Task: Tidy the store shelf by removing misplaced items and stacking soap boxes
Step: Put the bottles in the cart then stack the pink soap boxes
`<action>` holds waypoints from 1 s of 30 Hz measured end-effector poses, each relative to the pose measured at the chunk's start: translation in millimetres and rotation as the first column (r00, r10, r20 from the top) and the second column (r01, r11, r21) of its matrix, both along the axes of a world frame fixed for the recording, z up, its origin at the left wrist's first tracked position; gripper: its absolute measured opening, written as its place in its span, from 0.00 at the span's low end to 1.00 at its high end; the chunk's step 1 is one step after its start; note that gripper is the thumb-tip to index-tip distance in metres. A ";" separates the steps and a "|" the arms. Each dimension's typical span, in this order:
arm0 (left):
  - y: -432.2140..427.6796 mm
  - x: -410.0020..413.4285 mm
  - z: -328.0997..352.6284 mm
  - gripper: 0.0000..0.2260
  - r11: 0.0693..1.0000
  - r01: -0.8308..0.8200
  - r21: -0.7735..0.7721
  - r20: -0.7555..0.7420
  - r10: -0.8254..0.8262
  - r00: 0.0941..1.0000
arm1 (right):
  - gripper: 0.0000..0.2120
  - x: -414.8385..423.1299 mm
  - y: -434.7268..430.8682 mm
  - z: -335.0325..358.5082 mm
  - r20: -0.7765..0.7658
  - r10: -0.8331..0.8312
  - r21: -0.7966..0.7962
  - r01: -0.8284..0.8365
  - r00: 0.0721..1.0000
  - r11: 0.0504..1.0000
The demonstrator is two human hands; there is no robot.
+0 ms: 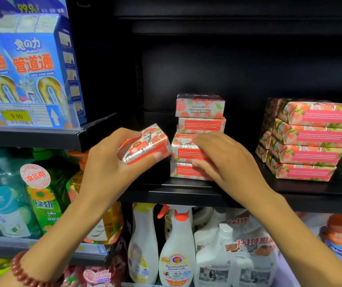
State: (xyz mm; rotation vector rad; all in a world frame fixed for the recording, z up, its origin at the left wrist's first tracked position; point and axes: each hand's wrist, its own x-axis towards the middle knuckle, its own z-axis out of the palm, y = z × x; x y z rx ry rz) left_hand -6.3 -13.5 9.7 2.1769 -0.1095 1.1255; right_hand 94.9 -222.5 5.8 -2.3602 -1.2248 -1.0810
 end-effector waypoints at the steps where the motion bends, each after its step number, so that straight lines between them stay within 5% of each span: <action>1: -2.5 0.6 4.0 0.24 1.000 0.025 0.005 0.014 -0.025 1.000 | 0.23 -1.5 -3.5 -0.5 0.000 0.006 0.021 -0.006 1.000 1.000; 7: -30.0 19.8 33.8 0.23 0.984 0.155 0.092 -0.005 -0.156 0.988 | 0.25 -15.7 -43.1 -5.8 -0.076 -0.031 0.260 0.050 0.997 0.964; 13: -57.3 49.5 46.0 0.30 0.957 0.210 0.200 -0.090 -0.196 0.977 | 0.36 -24.9 -75.1 -36.9 -0.374 -0.120 0.082 0.161 0.920 0.983; 20: -58.4 58.2 47.0 0.23 0.922 0.103 0.373 0.008 -0.115 0.993 | 0.30 -24.6 -76.0 -50.7 -0.340 -0.187 0.097 0.232 0.922 0.968; 30: -45.0 59.5 23.9 0.19 0.954 0.089 0.285 0.108 -0.124 0.986 | 0.29 -28.3 -71.7 -48.1 -0.355 -0.206 0.129 0.266 0.912 0.955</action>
